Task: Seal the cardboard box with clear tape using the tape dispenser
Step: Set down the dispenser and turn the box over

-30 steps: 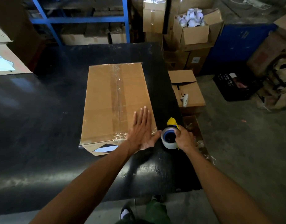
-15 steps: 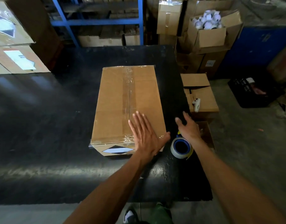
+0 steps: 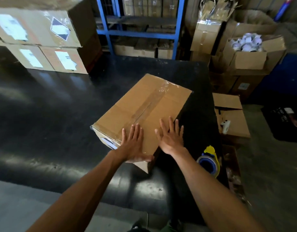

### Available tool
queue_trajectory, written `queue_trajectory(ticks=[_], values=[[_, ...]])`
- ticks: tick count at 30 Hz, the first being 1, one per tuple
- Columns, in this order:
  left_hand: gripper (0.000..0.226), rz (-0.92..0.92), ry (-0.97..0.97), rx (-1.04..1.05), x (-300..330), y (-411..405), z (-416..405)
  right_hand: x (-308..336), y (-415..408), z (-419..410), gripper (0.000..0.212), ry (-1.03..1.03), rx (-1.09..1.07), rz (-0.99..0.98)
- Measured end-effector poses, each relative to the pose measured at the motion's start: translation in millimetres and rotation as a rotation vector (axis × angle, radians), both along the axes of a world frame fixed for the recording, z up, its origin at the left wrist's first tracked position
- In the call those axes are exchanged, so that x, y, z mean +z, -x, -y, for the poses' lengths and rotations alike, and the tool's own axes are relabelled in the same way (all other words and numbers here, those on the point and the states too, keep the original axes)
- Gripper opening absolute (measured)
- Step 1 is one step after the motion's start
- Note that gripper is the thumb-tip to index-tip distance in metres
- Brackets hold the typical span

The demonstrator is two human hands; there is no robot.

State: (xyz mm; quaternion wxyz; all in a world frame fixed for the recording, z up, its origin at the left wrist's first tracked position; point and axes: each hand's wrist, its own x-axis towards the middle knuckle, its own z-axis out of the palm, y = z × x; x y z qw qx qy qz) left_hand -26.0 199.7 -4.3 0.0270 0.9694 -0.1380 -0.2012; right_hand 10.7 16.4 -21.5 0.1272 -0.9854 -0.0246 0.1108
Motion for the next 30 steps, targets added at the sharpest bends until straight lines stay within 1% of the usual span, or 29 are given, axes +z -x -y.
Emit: queue_trajectory(ticks=[2,4,6,7,8,10,12,13,16,20,22,24,27,30], values=[[0.142,-0.074,-0.051,-0.075,11.7,-4.4,-31.4,5.9,19.1,-25.6,0.07,0.042,-0.011,0.045],[0.142,-0.139,-0.109,-0.122,25.0,-6.5,-60.2,13.5,32.9,-42.4,0.07,0.082,0.032,0.113],[0.14,-0.171,-0.152,-0.11,32.9,-6.3,-83.3,21.9,31.5,-44.6,0.062,0.092,0.079,0.163],[0.138,-0.175,-0.168,-0.084,33.4,-6.0,-91.1,24.8,27.1,-40.2,0.062,0.096,0.095,0.161],[0.135,-0.175,-0.17,-0.041,30.8,-5.4,-95.3,25.0,21.8,-33.4,0.067,0.108,0.109,0.139],[0.127,-0.176,-0.11,0.086,18.9,-1.9,-93.8,20.5,12.2,-15.3,0.08,0.152,0.147,0.058],[0.12,-0.153,-0.012,0.193,4.8,3.4,-85.3,13.0,9.9,-2.6,0.083,0.144,0.157,-0.038],[0.119,-0.122,0.014,0.209,-0.9,6.5,-81.9,9.9,11.3,-0.4,0.084,0.124,0.152,-0.064],[0.117,-0.054,0.009,0.165,-8.2,9.1,-85.8,5.3,18.9,-6.8,0.083,0.1,0.107,-0.059],[0.118,-0.093,-0.042,0.096,5.2,-9.9,-103.7,7.4,38.5,-26.9,0.082,0.084,0.032,-0.06],[0.117,-0.127,-0.07,0.095,16.1,-22.5,-103.3,15.3,42.4,-29.6,0.079,0.101,0.035,-0.028],[0.112,-0.136,-0.07,0.074,20.5,-28.3,-89.7,23.1,40.3,-19.7,0.073,0.145,0.049,0.007],[0.102,-0.112,0.024,0.061,14.3,-23.8,-57.2,23.0,37.7,0.4,0.076,0.162,-0.026,-0.068],[0.097,-0.048,0.01,0.07,7.0,-24.9,-42.8,17.5,41.7,1.0,0.075,0.15,-0.063,-0.077]])
